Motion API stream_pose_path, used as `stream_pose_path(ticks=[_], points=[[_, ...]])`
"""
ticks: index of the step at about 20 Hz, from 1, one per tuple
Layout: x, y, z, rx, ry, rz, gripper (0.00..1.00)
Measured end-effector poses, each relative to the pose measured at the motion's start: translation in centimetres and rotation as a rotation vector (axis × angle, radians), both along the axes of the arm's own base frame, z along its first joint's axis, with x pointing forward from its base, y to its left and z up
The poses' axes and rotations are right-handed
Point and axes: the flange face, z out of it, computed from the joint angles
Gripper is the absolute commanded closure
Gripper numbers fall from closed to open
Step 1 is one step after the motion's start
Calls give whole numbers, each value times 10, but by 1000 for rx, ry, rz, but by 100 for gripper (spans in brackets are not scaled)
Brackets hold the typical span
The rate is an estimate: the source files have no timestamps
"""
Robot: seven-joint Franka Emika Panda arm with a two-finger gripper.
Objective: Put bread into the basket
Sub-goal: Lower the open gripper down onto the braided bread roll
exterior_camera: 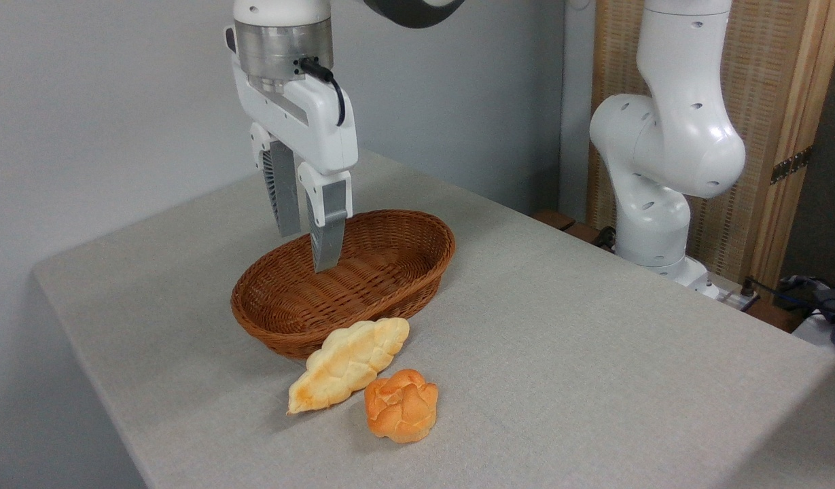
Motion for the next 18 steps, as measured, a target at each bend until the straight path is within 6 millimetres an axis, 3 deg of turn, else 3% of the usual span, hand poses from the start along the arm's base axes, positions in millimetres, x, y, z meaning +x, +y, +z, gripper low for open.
stream_pose_path(ticks=[9,18], points=[[1,17,1,-4,-1,36,0],[1,26,-13,-2,28,54,0]])
